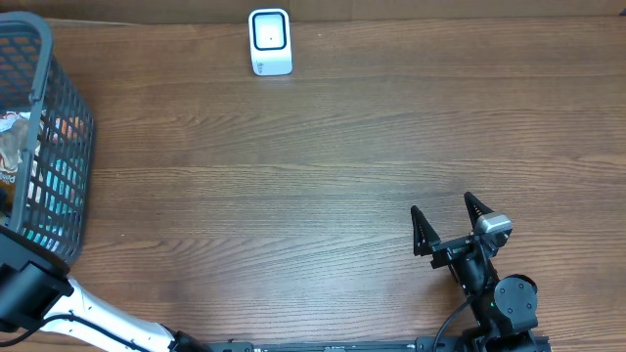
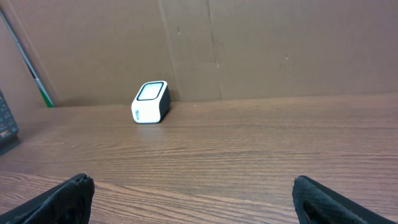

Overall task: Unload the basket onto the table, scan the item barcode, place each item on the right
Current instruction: 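Carry the jar with the left gripper and set it on the table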

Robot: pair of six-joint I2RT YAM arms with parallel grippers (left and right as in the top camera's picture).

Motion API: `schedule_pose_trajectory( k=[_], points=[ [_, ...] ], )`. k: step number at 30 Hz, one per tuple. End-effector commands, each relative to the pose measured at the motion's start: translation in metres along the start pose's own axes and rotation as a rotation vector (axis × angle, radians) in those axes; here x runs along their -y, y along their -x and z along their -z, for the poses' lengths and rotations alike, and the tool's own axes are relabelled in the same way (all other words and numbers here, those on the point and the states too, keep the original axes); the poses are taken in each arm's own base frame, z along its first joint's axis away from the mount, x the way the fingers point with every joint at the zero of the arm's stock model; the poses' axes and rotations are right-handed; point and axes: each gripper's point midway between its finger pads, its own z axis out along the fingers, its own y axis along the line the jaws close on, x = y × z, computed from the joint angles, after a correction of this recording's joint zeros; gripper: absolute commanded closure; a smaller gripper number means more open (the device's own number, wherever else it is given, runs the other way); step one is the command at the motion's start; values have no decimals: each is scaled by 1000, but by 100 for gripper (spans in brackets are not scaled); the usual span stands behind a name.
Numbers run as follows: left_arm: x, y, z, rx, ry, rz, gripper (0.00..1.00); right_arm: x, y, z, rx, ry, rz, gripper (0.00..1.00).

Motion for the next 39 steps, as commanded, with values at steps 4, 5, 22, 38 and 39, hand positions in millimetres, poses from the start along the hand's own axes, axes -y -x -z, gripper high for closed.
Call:
schedule_pose_trajectory(
  k=[4, 5, 22, 38, 39],
  points=[
    [8, 2, 13, -17, -59, -2, 53, 2, -2, 0, 2, -5, 1, 0],
    [10, 5, 21, -10, -84, 1, 53, 2, -2, 0, 2, -6, 0, 0],
    [92, 34, 342, 423, -835, -71, 55, 2, -2, 0, 2, -6, 0, 0],
    [229, -222, 459, 335, -983, -790, 54, 2, -2, 0, 2, -5, 0, 0],
    [237, -234, 454, 316, -969, -828, 54, 2, -2, 0, 2, -5, 1, 0]
  ],
)
